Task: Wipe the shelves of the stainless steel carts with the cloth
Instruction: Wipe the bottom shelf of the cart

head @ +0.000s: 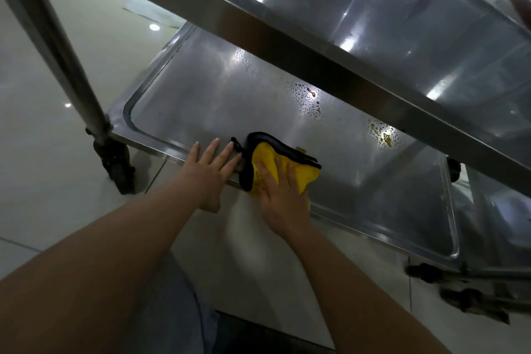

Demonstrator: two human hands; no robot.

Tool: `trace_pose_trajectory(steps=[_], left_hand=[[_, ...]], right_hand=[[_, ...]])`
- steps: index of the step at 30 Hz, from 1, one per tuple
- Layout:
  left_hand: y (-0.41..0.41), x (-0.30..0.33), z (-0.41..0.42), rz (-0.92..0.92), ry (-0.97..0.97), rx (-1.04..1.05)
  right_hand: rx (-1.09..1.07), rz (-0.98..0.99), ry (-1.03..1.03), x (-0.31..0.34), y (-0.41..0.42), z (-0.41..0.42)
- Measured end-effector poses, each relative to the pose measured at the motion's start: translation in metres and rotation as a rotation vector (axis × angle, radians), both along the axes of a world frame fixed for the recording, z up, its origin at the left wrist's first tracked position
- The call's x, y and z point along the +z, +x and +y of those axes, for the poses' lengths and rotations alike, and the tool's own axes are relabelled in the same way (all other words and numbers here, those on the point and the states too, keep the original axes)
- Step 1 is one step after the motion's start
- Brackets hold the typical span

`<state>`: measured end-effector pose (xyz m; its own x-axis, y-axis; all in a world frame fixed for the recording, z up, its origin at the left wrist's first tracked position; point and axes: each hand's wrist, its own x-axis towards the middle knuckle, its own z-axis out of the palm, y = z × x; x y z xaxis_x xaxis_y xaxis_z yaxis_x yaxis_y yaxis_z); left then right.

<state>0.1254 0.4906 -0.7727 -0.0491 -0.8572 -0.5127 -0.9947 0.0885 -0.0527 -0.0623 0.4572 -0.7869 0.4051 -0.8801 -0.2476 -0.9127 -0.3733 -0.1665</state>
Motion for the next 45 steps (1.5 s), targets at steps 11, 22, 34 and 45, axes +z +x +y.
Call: trace_pose_trajectory(steps=[11,22,34,45], left_hand=[[-0.008,-0.006,0.008,0.111,-0.067,0.054],[0.012,-0.037,-0.014,0.272,-0.253,0.488],[0.043,-0.023,-0.012,0.153,-0.222,0.645],[0.012,-0.030,0.001,0.166,-0.242,0.666]], right_hand=[[-0.304,0.148,0.001,0.004,-0.120,-0.043],[0.209,-0.016,-0.088,-0.008,0.029,-0.087],[-0.312,-0.070,-0.162,-0.004,-0.074,-0.112],[-0.257,-0.109,-0.144,-0.011,0.067,-0.073]])
